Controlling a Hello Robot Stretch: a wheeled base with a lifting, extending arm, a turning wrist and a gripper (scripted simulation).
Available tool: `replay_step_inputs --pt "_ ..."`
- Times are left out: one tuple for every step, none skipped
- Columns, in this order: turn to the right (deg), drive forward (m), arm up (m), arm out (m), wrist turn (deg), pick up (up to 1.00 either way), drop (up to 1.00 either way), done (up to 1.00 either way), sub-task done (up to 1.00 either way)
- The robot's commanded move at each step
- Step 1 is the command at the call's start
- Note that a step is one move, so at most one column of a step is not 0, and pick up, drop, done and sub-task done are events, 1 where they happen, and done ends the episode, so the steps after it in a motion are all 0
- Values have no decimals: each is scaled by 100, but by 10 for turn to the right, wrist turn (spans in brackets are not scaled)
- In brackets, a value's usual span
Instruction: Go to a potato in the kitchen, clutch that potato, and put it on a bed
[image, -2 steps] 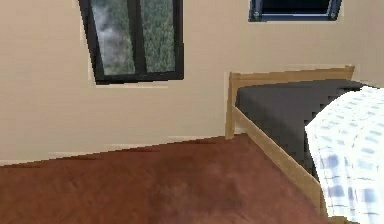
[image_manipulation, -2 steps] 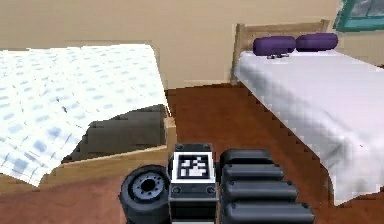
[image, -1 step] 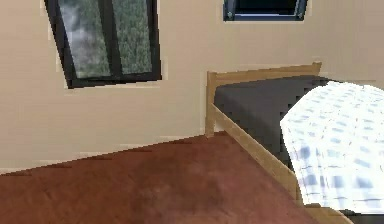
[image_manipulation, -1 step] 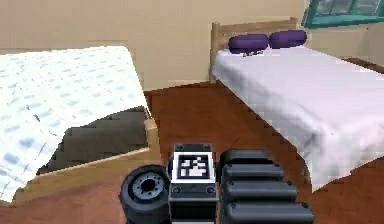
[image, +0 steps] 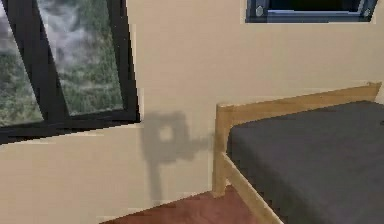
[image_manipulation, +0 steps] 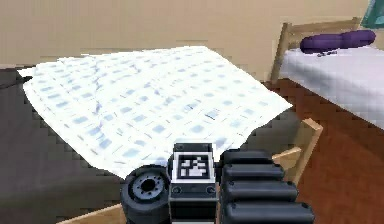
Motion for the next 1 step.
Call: replay_step_inputs --pt "180 0 0 0 0 0 0 0 0"
